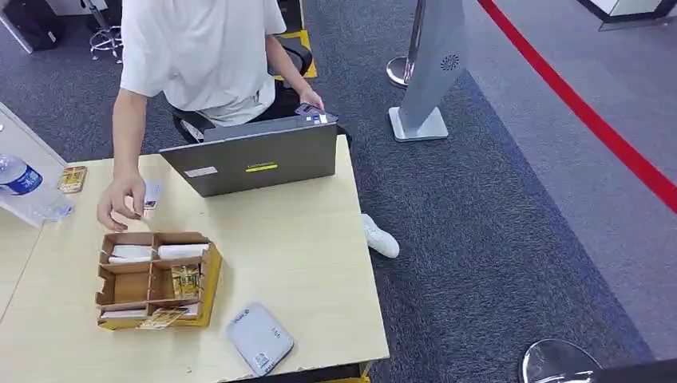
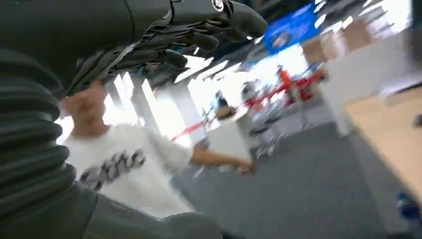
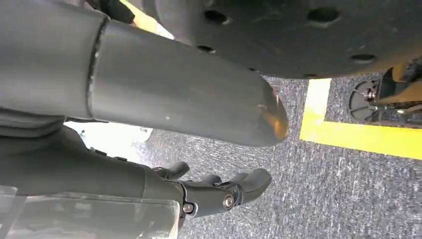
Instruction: Pass the card to the sensor for recognition and then transmit it.
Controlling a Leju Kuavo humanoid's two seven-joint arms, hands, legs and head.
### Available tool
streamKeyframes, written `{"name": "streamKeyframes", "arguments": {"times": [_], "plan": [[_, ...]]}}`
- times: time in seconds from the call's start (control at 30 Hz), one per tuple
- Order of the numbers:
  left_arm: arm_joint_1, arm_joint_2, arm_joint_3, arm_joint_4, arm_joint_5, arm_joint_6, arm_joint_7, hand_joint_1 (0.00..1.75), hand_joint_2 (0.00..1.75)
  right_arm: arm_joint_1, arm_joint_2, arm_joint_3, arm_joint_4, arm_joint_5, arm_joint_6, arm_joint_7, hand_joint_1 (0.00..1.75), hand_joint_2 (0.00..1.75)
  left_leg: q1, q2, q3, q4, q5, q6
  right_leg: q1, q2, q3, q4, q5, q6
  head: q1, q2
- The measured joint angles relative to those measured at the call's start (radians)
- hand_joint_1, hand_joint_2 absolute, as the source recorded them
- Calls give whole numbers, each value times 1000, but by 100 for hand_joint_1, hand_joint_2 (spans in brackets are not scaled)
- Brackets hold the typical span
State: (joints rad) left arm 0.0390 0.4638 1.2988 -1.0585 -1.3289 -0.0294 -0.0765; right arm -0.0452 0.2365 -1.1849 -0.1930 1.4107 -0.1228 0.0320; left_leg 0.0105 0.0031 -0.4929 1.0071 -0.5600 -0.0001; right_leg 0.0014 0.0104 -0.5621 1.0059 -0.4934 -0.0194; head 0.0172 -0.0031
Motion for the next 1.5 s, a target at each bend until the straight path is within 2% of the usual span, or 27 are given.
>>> {"name": "streamKeyframes", "arguments": {"times": [0.1,0.17,0.3,0.4,0.5,0.63,0.77,0.87,1.03,1.07,1.13,1.17,1.2,1.23,1.37,1.4,1.5], "plan": [[1,-63,113,67,183,-3,121,0,175,3,0,0,0,-2,0,-7,0,0,-1,0,1,0,-1,1,-1,-1,0,-1,0,0,0,0],[1,-114,153,110,334,-2,164,0,175,4,-1,0,0,-6,0,-13,0,0,-1,-5,1,0,-1,1,-1,-5,2,-1,-2,3,1,0],[-2,-226,200,207,525,24,190,0,175,4,-1,0,0,-13,2,-22,0,0,-4,-5,4,1,-1,2,-4,-5,5,-1,-2,3,2,0],[-11,-298,216,316,600,48,191,0,175,5,-1,0,0,-19,0,-23,0,0,-6,-5,5,1,-1,3,-5,-5,6,-1,-2,3,0,0],[-23,-355,217,431,590,47,186,0,175,5,-1,0,0,-20,-2,-24,0,0,-6,-5,5,1,-2,4,-6,-5,6,-2,-2,4,0,0],[-47,-422,210,583,524,13,183,0,175,4,-1,0,0,-15,5,-23,0,0,-7,-5,6,1,-2,5,-6,-5,6,-2,-1,4,1,0],[-68,-490,179,690,464,-34,157,0,175,4,-2,0,0,-9,19,-19,0,0,-7,-4,6,2,-3,5,-6,-5,6,-2,-1,5,0,0],[-81,-519,166,735,456,-40,149,0,175,3,-3,0,0,-8,19,-19,0,0,-7,-4,6,2,-3,6,-6,-4,6,-2,-1,5,2,0],[-82,-532,152,770,455,-42,149,0,175,3,-5,0,0,-8,19,-19,0,0,-6,-4,6,2,-3,6,-6,-4,6,-2,-1,5,0,0],[-83,-534,149,774,448,-47,149,0,0,3,-5,0,0,-9,19,-19,0,0,-6,-4,6,2,-3,6,-5,-4,6,-2,-2,5,1,0],[-83,-545,129,783,403,-75,147,0,0,3,-5,0,0,-9,21,-19,0,0,-6,-4,6,2,-3,6,-5,-5,6,-2,-2,5,0,0],[-84,-552,114,787,378,-82,147,0,175,2,-5,0,0,-10,21,-19,0,0,-6,-4,6,1,-3,6,-5,-5,6,-2,-2,5,1,0],[-84,-563,96,791,363,-85,147,0,175,1,-5,0,0,-11,21,-20,0,0,-6,-4,6,1,-3,6,-5,-5,6,-2,-2,5,0,0],[-86,-572,84,795,352,-85,150,0,175,1,-5,0,0,-11,21,-20,0,175,-6,-4,6,1,-3,6,-5,-5,6,-2,-2,5,0,0],[-93,-606,39,811,340,-76,157,0,175,0,-5,6,-1,-31,17,-12,0,175,-6,-4,6,2,-3,6,-5,-5,7,-2,-1,5,1,0],[-93,-610,19,812,351,-75,157,0,0,1,-6,18,-4,-49,17,-12,0,0,-6,-4,6,2,-3,6,-5,-4,7,-2,-1,5,2,0],[-90,-613,-43,812,392,-67,157,0,0,6,-12,57,-10,-107,19,-12,0,0,-6,-4,6,2,-3,6,-6,-5,7,-2,-2,5,2,0]]}}
